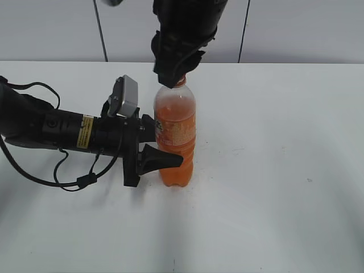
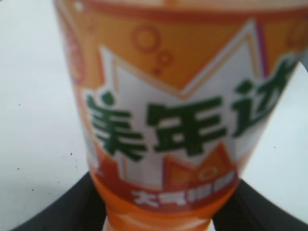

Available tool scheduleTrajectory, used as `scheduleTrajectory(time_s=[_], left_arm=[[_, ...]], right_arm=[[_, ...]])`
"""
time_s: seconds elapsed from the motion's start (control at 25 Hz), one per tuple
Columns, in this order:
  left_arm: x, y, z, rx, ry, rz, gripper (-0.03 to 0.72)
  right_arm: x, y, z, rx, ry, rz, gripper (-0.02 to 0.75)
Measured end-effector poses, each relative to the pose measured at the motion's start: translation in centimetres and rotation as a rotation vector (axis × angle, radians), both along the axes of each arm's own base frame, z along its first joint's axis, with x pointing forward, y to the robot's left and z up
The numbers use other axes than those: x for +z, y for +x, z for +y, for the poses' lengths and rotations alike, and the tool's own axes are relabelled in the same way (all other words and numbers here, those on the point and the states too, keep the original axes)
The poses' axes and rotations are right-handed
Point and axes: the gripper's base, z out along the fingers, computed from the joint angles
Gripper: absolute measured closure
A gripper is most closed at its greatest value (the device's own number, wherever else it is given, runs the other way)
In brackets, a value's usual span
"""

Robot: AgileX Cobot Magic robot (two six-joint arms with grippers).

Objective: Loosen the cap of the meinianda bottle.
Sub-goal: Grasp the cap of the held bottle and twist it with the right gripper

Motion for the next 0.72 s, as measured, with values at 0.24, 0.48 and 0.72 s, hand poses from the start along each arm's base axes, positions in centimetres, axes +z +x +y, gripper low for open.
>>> scheduleTrajectory(time_s=[0.24, 0.48, 0.72], left_arm=[[-0.01, 0.02, 0.01, 0.003, 0.001, 0.004, 0.307], [-0.01, 0.02, 0.01, 0.004, 0.0, 0.004, 0.307], [0.0, 0.02, 0.0, 0.004, 0.0, 0.004, 0.307]], right_arm=[[0.04, -0.06, 0.05, 0.522, -0.149, -0.142, 0.465], [0.04, -0.06, 0.05, 0.587, -0.167, -0.16, 0.465], [0.45, -0.2, -0.08, 0.576, -0.16, -0.166, 0.465]])
